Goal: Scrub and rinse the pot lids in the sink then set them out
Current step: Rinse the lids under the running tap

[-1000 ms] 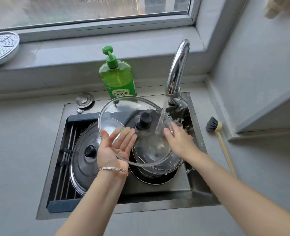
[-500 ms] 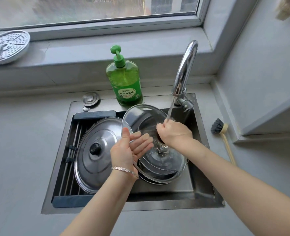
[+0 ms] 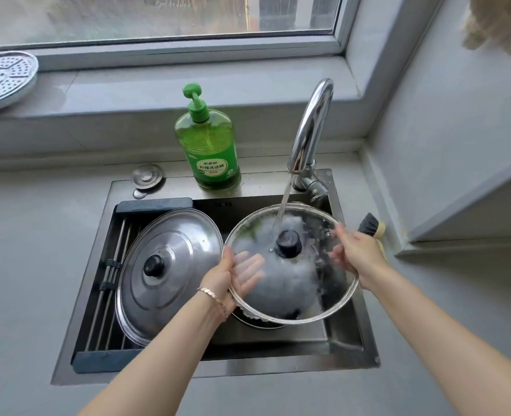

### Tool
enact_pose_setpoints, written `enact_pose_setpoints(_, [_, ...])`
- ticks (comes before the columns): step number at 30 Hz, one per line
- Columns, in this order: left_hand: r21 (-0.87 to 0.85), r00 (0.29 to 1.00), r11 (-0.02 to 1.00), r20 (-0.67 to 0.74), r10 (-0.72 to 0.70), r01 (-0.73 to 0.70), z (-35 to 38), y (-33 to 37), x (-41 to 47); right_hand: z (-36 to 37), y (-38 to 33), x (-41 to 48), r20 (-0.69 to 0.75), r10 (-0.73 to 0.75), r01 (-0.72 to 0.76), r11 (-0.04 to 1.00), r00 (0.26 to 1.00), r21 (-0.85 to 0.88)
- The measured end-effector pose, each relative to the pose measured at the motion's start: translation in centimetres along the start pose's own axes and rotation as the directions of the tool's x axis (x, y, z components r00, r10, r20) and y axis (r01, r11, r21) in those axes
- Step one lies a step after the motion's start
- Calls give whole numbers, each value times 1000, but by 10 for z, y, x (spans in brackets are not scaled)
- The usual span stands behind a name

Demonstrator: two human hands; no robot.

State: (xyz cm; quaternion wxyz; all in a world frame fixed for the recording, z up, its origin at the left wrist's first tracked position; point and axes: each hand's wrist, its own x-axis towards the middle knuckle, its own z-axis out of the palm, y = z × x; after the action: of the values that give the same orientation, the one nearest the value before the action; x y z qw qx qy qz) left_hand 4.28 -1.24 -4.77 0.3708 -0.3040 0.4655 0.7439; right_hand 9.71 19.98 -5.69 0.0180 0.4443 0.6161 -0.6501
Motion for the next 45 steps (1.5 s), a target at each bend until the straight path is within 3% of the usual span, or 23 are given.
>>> enact_pose_setpoints(2, [201, 995, 978, -88, -40, 57, 1, -4, 9, -4, -5, 2, -72, -141, 136, 988, 987, -76])
enact_pose_setpoints(4, [293, 981, 941, -141, -133, 169, 5, -5, 12, -8, -15, 0, -47, -276, 268, 954, 960, -135])
enact_pose_setpoints(6, [227, 973, 950, -126, -192, 217, 9, 0, 11, -9, -23, -6, -1, -365, 362, 922, 931, -138])
enact_pose_setpoints(8, [116, 980, 980, -136, -143, 159, 12, 8, 13, -7, -26, -10, -31, -379, 371, 917, 925, -144])
enact_pose_setpoints(11, [-31, 976, 998, -210, 51, -59, 14, 22, 15, 0, -13, -3, -102, -139, 137, 990, 985, -21])
enact_pose_setpoints(13, [-3, 951, 981, -244, 189, -196, 16, 32, 12, 6, 3, 2, -1, 124, -122, 972, 992, 201])
enact_pose_setpoints(15, [248, 909, 925, -232, 346, -288, 23, 38, 2, 10, 21, 4, 165, 316, -355, 870, 934, 343])
enact_pose_setpoints(17, [539, 860, 767, -141, 490, -348, 31, 37, -8, 10, 36, 2, 304, 408, -505, 760, 861, 410])
enact_pose_setpoints(19, [615, 820, 648, -3, 572, -450, 32, 32, -13, 5, 43, -3, 442, 412, -594, 670, 797, 446])
enact_pose_setpoints(22, [598, 716, 496, 199, 669, -630, 28, 22, -19, 0, 53, -10, 564, 340, -624, 642, 752, 445])
enact_pose_setpoints(25, [586, 665, 415, 307, 681, -696, 18, 16, -20, 8, 62, -10, 486, 366, -583, 685, 794, 437])
enact_pose_setpoints(30, [510, 793, 625, 229, 564, -591, -8, 20, -12, 20, 59, -14, 362, 216, -391, 752, 907, 530])
enact_pose_setpoints(33, [526, 864, 702, 141, 484, -479, -29, 15, -1, 21, 35, -23, 285, 49, -174, 885, 957, 432])
enact_pose_setpoints(37, [639, 897, 650, 162, 411, -412, -43, -2, -2, 15, -14, -38, 243, -71, 38, 990, 967, 137])
enact_pose_setpoints(41, [832, 917, 389, 332, 223, -396, -47, -16, -14, 11, -60, -50, 266, 117, -64, 978, 957, -200])
enact_pose_setpoints(43, [814, 883, 347, 450, 131, -466, -50, -13, -24, 12, -75, -52, 246, 247, -159, 931, 937, -329])
enact_pose_setpoints(45, [746, 826, 374, 551, 119, -551, -56, -9, -32, 13, -83, -52, 219, 398, -284, 865, 891, -413])
